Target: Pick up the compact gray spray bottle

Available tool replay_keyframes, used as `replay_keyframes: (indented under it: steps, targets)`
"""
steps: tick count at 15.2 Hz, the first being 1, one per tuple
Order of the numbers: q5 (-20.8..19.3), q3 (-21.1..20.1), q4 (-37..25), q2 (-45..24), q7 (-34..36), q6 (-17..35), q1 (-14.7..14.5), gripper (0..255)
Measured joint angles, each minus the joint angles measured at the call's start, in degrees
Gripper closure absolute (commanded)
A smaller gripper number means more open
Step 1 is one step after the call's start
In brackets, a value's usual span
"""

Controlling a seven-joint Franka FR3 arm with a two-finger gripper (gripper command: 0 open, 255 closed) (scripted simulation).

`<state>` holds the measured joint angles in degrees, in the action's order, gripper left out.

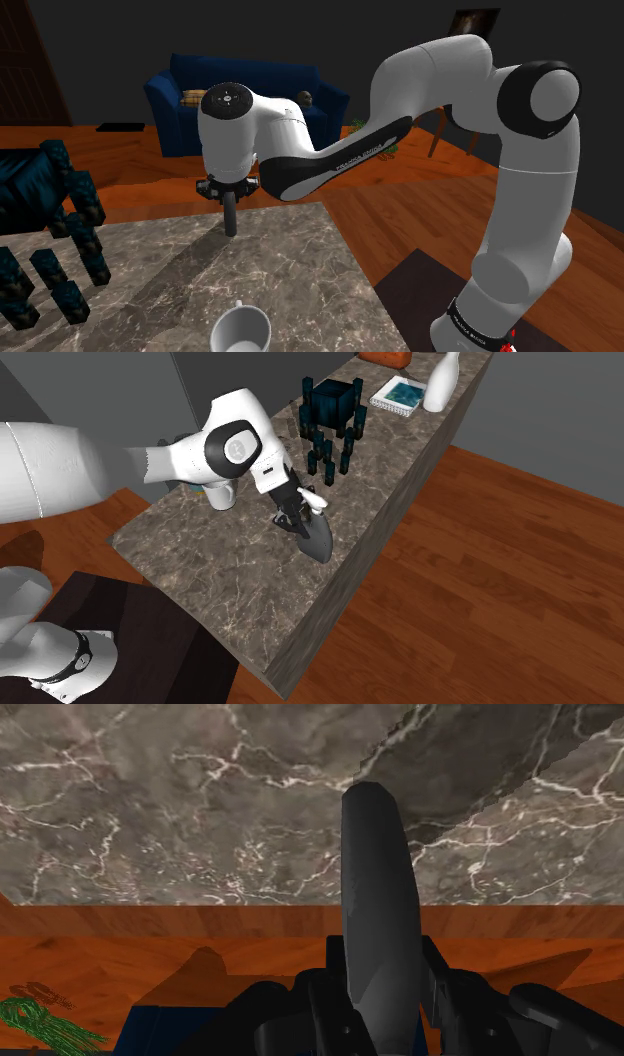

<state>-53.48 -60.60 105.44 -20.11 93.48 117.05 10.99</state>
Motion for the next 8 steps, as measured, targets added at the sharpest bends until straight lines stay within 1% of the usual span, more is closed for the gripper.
replay_keyframes:
  steps: [2, 8]
  targets:
    - [0.3, -0.2, -0.1, 0.2, -0.2, -0.1, 0.2, 255]
    - [2.9, -1.5, -2.1, 2.0, -2.9, -2.1, 1.1, 255]
